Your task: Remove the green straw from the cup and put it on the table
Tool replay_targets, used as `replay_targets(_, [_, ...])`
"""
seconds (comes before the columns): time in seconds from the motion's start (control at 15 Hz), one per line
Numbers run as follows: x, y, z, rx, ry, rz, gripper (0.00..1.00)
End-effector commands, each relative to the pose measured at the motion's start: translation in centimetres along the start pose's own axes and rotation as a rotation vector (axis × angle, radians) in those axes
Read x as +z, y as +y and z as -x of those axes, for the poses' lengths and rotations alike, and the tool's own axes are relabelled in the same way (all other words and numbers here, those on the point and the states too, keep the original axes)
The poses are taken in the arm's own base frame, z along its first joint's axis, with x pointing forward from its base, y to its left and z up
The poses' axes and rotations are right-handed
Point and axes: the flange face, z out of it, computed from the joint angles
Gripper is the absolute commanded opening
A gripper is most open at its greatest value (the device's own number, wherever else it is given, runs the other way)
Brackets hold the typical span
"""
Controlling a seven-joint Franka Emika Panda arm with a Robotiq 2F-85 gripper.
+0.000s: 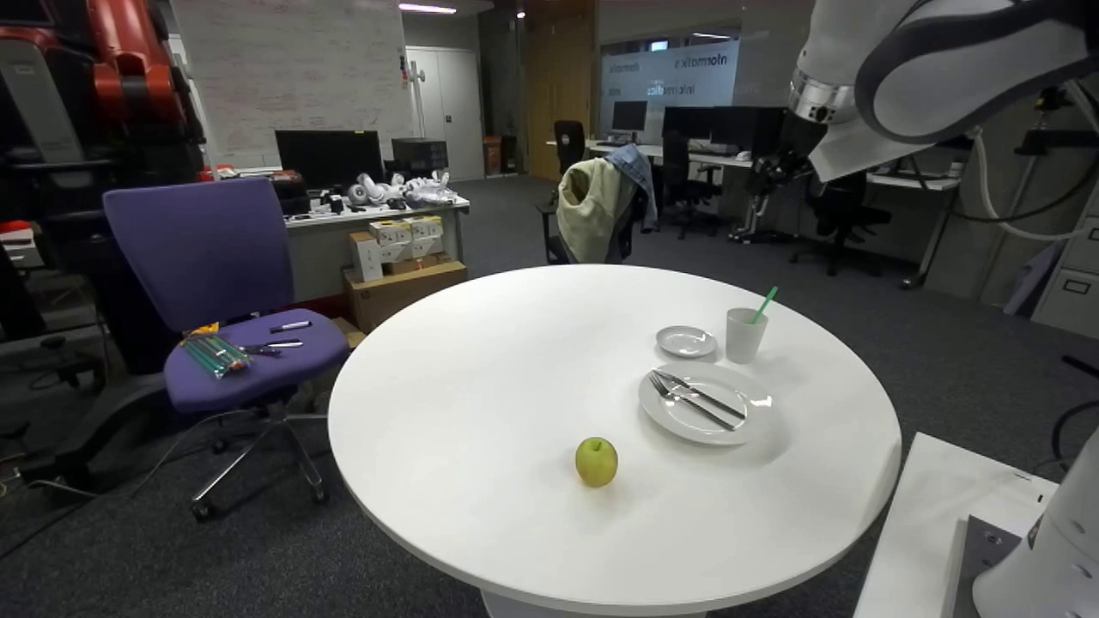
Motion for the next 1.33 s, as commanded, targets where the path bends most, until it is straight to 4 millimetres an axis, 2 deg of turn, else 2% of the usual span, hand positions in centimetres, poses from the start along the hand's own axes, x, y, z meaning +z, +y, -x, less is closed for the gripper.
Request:
replay_targets(0.0, [3.8, -0.6, -2.2, 0.122, 0.127, 0.023, 1.00])
replay_targets(0.13, [5.4, -0.7, -2.7, 0.216, 0.178, 0.034, 1.00])
replay_targets(0.33, [7.0, -0.7, -2.3, 0.343, 0.236, 0.069, 1.00])
replay_targets(0.93, [11.1, -0.7, -1.2, 0.456, 0.415, 0.266, 1.00])
replay_targets(1.0, [11.8, -0.8, -0.9, 0.469, 0.402, 0.281, 1.00])
replay_targets(1.07, [12.8, -0.9, -0.4, 0.477, 0.316, 0.297, 1.00])
replay_targets(1.13, [11.7, -0.8, 0.2, 0.468, 0.362, 0.269, 1.00])
replay_targets(1.27, [12.7, -1.0, 0.6, 0.479, 0.327, 0.285, 1.00])
